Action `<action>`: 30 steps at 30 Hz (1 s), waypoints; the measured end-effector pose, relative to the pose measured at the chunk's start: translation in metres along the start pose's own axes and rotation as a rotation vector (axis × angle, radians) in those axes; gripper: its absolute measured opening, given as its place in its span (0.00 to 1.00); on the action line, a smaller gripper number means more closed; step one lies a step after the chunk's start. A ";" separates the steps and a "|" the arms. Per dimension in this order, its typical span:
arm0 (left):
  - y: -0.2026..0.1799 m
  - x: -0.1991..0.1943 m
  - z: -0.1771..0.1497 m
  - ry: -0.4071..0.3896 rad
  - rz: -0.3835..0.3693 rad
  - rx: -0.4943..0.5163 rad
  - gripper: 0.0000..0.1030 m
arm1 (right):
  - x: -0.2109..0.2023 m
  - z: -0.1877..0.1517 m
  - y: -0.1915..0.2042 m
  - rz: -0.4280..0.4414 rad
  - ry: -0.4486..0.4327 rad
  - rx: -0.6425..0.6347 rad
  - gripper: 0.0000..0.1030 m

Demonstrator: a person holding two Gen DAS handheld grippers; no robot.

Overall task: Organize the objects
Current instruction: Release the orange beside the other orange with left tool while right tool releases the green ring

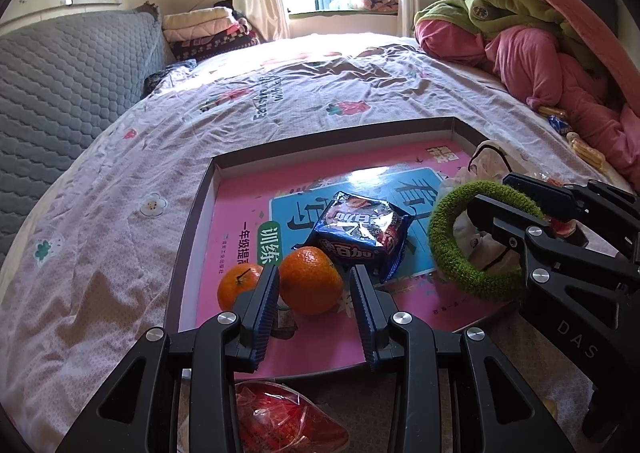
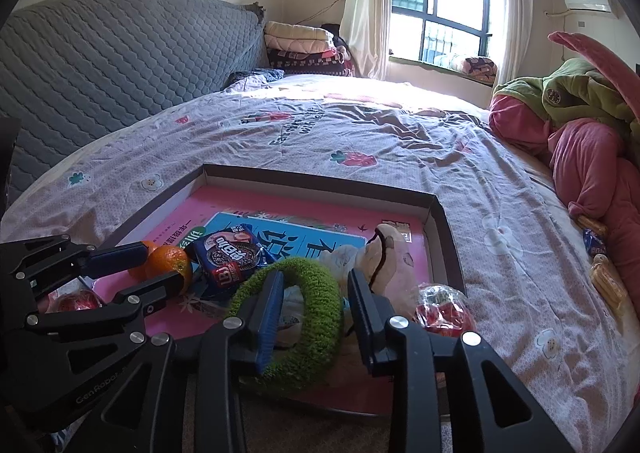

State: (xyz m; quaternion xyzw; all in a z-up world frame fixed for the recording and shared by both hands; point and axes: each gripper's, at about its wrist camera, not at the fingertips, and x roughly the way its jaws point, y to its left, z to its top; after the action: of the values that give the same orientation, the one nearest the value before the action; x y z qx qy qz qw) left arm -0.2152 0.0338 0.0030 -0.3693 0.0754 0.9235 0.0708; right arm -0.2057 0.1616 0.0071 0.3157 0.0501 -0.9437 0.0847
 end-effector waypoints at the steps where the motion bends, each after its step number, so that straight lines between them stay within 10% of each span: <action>1: 0.000 0.000 0.000 -0.001 0.002 -0.001 0.37 | 0.000 0.001 -0.001 -0.003 0.000 0.005 0.33; 30: 0.007 -0.013 0.005 -0.028 -0.019 -0.063 0.48 | -0.013 0.008 -0.017 -0.029 -0.066 0.110 0.48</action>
State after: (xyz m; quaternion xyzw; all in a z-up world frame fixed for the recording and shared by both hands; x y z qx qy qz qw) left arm -0.2108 0.0273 0.0166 -0.3591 0.0418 0.9298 0.0690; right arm -0.2035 0.1786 0.0217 0.2880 -0.0002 -0.9560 0.0551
